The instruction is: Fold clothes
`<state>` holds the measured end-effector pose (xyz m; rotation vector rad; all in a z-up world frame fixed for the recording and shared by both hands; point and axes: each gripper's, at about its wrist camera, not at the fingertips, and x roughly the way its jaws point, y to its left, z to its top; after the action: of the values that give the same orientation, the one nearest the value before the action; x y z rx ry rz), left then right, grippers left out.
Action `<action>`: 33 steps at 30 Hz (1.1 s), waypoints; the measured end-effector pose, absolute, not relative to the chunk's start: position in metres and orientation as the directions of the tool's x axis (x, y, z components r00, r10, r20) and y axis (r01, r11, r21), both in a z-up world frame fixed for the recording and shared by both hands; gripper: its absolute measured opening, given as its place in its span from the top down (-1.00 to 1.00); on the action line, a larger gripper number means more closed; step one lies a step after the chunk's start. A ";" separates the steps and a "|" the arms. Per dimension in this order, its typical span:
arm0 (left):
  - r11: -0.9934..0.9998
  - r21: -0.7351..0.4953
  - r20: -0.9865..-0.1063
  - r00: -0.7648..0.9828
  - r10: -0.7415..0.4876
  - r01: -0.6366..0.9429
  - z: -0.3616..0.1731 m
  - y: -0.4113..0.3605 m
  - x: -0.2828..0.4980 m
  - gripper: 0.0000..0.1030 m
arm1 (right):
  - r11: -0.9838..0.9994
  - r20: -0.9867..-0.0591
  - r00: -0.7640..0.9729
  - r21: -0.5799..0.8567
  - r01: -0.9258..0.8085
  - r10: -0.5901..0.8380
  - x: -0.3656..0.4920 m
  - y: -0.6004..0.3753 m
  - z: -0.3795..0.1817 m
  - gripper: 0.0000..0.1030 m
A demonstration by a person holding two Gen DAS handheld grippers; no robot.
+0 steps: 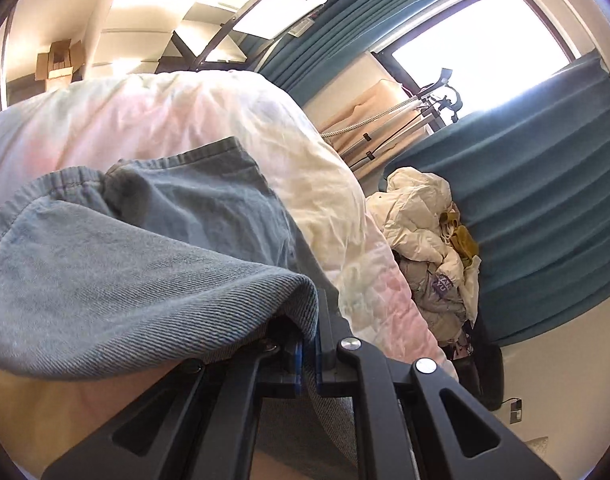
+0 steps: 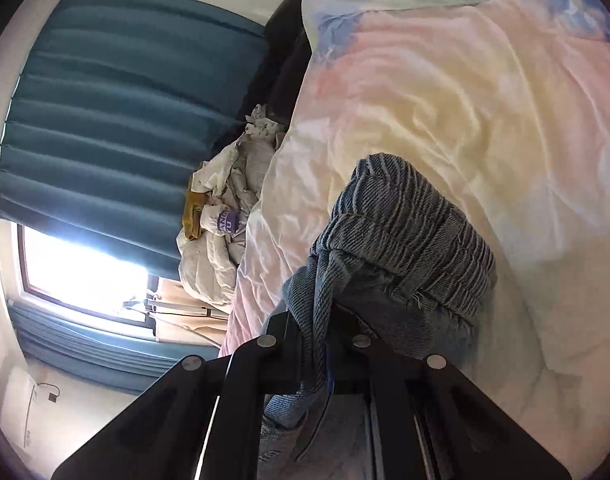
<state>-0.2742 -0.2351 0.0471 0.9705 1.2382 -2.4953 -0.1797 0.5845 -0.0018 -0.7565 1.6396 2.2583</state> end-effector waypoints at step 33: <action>-0.784 -0.505 -0.691 -0.714 0.117 0.361 0.003 -0.212 -0.412 -0.05 | -0.527 -0.578 -0.787 0.747 -0.406 -0.214 -0.343 0.598 -0.058 0.10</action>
<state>-0.4119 -0.2122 0.0033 1.1190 0.9663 -2.6119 -0.3432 0.5978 -0.0583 -0.9713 1.4625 2.4615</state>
